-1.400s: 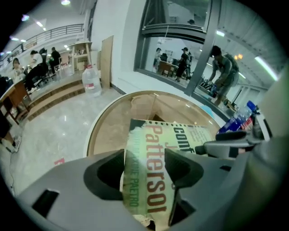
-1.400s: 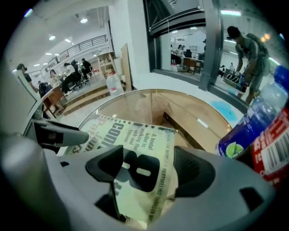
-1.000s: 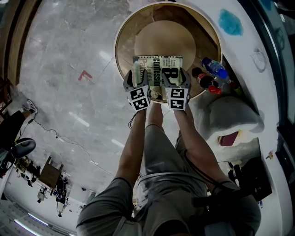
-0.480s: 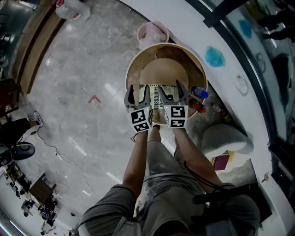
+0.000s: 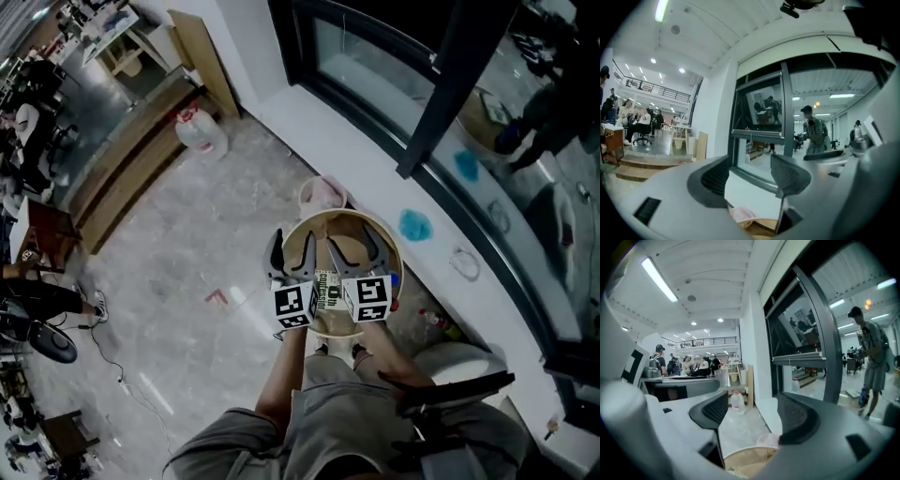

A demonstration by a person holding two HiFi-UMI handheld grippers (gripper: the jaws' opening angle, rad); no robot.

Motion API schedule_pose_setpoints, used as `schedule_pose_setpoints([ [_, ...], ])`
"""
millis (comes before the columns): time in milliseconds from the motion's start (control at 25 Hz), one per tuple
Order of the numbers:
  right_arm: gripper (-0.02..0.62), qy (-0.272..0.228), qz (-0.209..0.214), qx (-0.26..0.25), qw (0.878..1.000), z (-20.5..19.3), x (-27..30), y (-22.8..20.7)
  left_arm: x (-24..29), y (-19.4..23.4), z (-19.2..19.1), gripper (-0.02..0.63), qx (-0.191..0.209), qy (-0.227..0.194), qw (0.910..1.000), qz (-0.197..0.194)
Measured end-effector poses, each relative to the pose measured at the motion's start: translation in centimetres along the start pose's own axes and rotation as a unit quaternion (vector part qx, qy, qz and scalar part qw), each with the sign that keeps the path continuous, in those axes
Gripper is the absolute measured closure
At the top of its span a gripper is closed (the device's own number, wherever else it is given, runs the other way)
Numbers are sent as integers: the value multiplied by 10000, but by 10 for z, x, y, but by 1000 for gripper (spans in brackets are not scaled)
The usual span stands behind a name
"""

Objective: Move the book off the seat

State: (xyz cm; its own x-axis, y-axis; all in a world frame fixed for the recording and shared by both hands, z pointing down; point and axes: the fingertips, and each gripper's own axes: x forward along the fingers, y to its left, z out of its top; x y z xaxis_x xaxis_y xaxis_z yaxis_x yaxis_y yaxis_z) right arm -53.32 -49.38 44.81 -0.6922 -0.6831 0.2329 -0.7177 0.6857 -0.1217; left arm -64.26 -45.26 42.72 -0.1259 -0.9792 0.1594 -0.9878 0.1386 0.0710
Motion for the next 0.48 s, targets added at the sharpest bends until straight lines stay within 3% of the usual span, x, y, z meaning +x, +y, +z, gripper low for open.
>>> schedule_pose_setpoints([
  [320,259,-884,-39,85,9960,125,-72,-4,-53,-39,129,336,106,-896,9951,-408],
  [480,259,-1195,39,-199,9926,164,-108,-4,-80,-56,160,336,90,-991,9932,-612],
])
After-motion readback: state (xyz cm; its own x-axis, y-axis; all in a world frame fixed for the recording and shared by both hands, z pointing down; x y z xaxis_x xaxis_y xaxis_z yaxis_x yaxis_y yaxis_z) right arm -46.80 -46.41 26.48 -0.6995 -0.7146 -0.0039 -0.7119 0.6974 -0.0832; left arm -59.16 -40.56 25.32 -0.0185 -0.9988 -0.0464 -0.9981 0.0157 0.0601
